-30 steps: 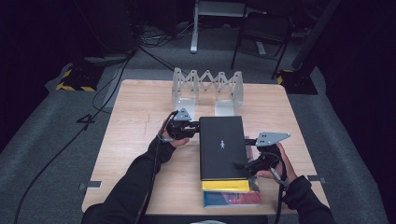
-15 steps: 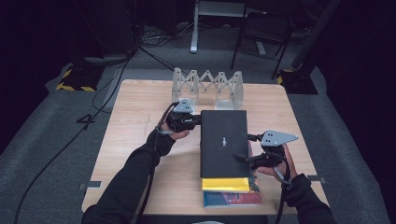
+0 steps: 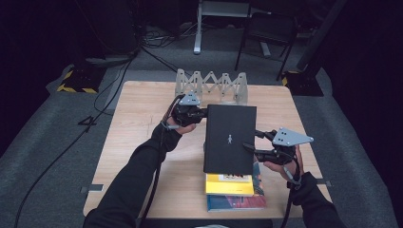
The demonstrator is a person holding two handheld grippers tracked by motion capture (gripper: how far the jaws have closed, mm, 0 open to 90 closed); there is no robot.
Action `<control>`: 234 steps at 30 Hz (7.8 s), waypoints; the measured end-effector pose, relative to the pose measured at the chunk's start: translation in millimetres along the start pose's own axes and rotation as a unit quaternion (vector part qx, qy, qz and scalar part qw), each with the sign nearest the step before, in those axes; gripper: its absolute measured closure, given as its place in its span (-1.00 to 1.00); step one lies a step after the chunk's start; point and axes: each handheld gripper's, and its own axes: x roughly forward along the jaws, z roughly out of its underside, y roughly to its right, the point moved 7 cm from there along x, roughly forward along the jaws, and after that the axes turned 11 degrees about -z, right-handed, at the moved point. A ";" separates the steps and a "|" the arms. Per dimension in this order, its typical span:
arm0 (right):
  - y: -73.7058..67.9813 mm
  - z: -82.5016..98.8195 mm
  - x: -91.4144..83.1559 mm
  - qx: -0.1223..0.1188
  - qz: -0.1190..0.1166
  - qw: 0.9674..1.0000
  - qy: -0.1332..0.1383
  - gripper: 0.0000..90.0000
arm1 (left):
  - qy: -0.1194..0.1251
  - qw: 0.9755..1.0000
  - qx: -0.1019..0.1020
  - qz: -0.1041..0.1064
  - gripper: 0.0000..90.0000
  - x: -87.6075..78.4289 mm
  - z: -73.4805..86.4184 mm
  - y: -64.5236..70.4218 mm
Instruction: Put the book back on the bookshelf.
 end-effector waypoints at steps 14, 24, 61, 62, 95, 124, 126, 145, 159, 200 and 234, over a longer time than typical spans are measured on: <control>-12.9 -25.9 -7.7 -0.037 -0.012 0.999 0.036 0.16 | 0.039 0.999 0.008 -0.003 0.89 -30.0 -19.5 15.4; -34.5 -29.3 -16.0 -0.063 -0.053 0.995 0.054 0.42 | 0.044 0.998 0.021 -0.042 0.52 -42.8 -12.6 17.4; -54.6 -31.3 -21.9 -0.106 -0.056 0.991 0.063 0.48 | -0.052 0.990 0.045 0.126 -0.59 -34.8 84.5 108.1; -55.0 -31.0 -22.1 -0.105 -0.057 0.991 0.064 0.48 | -0.046 0.990 0.047 0.126 -0.59 -34.2 81.8 108.7; -56.7 -11.5 -36.4 -0.125 0.002 0.991 0.039 0.26 | 0.032 0.986 0.069 0.146 -0.26 -36.4 40.7 115.3; -43.3 28.6 -21.5 -0.025 -0.020 0.999 -0.008 -0.23 | 0.069 0.980 0.064 0.176 0.05 -46.3 29.5 129.2; -44.7 28.4 -20.6 -0.030 -0.022 0.999 -0.008 -0.23 | 0.077 0.979 0.060 0.176 0.05 -48.3 25.2 129.2; -43.4 32.1 -17.4 -0.022 -0.021 0.999 -0.022 -0.28 | 0.107 0.978 0.045 0.176 0.09 -55.1 -0.1 129.7; -14.8 68.5 -40.7 0.029 0.034 0.997 -0.055 -0.26 | 0.103 0.986 0.057 0.115 0.15 -56.7 -8.0 122.2; 9.4 98.5 -40.7 0.077 0.077 0.989 -0.097 -0.29 | 0.087 0.964 -0.082 -0.236 0.17 -67.5 21.6 -46.4; 6.3 100.1 -35.0 0.082 0.068 0.988 -0.110 -0.27 | 0.104 0.919 -0.172 -0.338 0.14 -24.7 55.7 -53.0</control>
